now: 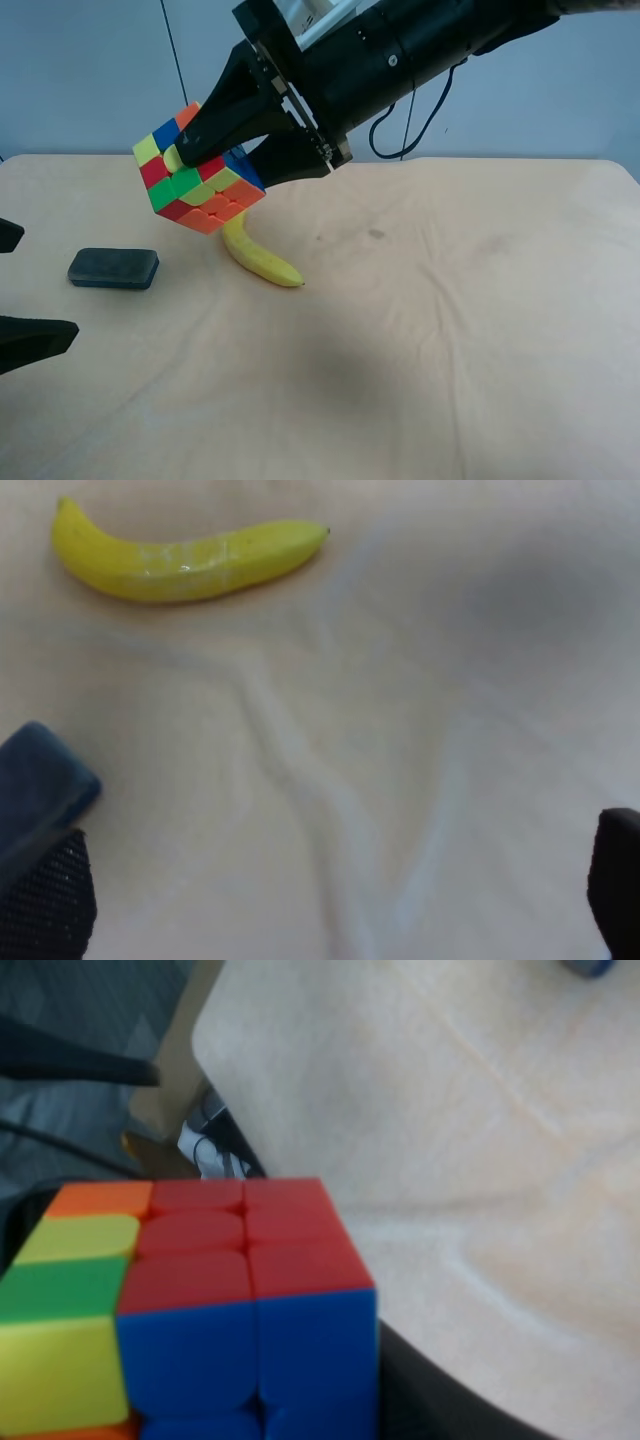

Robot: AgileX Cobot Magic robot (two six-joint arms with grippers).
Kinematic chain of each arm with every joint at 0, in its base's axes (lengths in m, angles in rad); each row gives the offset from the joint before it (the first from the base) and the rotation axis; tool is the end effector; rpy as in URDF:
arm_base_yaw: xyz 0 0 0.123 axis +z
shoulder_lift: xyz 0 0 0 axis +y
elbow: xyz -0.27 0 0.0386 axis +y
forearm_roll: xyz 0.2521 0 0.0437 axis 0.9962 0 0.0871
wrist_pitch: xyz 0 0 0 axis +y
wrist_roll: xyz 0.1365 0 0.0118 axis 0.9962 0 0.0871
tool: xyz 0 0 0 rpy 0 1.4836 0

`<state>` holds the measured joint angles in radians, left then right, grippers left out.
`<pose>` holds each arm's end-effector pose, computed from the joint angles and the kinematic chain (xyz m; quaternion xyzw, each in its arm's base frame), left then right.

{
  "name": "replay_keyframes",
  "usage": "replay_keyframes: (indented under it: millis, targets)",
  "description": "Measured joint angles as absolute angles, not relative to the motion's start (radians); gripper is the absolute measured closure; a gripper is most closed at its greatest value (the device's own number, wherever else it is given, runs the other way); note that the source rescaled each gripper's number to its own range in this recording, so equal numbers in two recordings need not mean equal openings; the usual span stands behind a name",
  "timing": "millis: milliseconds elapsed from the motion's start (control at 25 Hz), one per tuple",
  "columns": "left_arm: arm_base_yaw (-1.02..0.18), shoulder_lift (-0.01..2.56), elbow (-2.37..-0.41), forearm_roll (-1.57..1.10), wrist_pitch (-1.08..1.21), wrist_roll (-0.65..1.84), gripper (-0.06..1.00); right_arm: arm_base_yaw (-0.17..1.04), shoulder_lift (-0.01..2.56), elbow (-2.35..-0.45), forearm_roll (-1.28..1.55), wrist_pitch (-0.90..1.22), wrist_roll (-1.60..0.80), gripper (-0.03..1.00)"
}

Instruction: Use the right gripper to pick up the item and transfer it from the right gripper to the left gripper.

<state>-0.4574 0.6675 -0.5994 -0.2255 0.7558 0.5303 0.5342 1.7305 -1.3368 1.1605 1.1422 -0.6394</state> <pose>0.1412 -0.0929 0.2571 0.3922 0.8206 -0.0890 0.4060 0.2601 0.2867 0.2625 -0.2982 0.8042 0.5082 0.0779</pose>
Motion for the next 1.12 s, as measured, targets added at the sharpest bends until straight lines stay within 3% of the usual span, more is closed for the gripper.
replay_keyframes:
  millis: [520, 1120]
  targets:
    - [-0.610, 0.912, -0.752, -0.153, 0.698, 0.531, -0.06, 0.534, 1.772, -1.337, 1.159, 1.121, -0.605, 0.97]
    - [-0.623, 1.043, -0.849, -0.157, 0.636, 0.562, -0.06, 0.568, 1.800, -1.337, 1.145, 1.098, -0.582, 0.97]
